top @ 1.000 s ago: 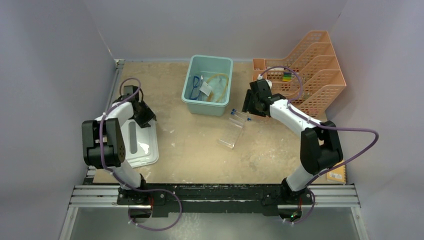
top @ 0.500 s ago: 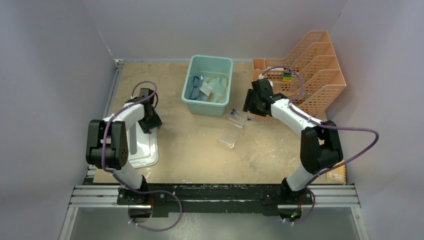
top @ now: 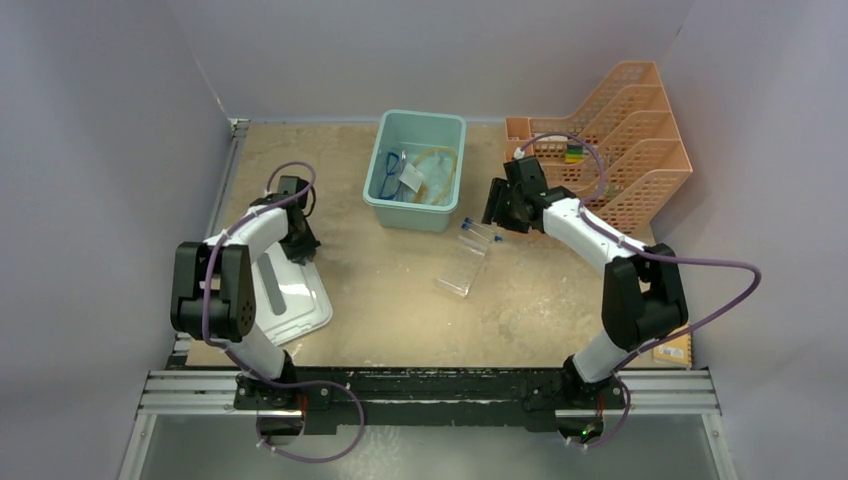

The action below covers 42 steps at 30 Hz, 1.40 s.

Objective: Organize the chemistry lab equipment

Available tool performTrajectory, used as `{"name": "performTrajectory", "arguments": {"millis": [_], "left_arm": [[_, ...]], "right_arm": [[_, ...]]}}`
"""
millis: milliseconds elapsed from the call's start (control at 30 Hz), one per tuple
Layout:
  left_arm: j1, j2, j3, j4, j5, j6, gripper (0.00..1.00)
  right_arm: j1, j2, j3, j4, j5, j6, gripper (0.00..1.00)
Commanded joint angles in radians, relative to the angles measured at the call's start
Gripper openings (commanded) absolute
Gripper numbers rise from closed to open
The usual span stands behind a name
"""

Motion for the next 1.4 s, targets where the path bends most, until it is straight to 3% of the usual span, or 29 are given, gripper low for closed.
{"name": "performTrajectory", "arguments": {"millis": [0, 333, 467, 533, 900, 1367], "left_arm": [[-0.006, -0.088, 0.014, 0.015, 0.026, 0.030, 0.00], [-0.005, -0.294, -0.007, 0.063, 0.152, 0.008, 0.00], [-0.005, -0.378, -0.034, 0.108, 0.232, -0.021, 0.00], [-0.005, -0.410, -0.048, 0.132, 0.273, -0.046, 0.00], [-0.005, -0.493, -0.097, 0.220, 0.468, -0.181, 0.00], [-0.006, -0.533, -0.162, 0.315, 0.556, -0.293, 0.00]], "right_arm": [[-0.005, -0.091, 0.008, 0.052, -0.074, -0.005, 0.61], [0.019, -0.207, -0.002, 0.120, -0.176, -0.031, 0.62], [0.105, -0.255, -0.010, 0.172, -0.201, -0.069, 0.67], [0.189, -0.258, 0.006, 0.191, -0.167, -0.105, 0.75], [0.470, -0.045, 0.194, 0.235, -0.251, -0.103, 0.80], [0.551, 0.113, 0.260, 0.216, -0.413, -0.078, 0.80]]}}
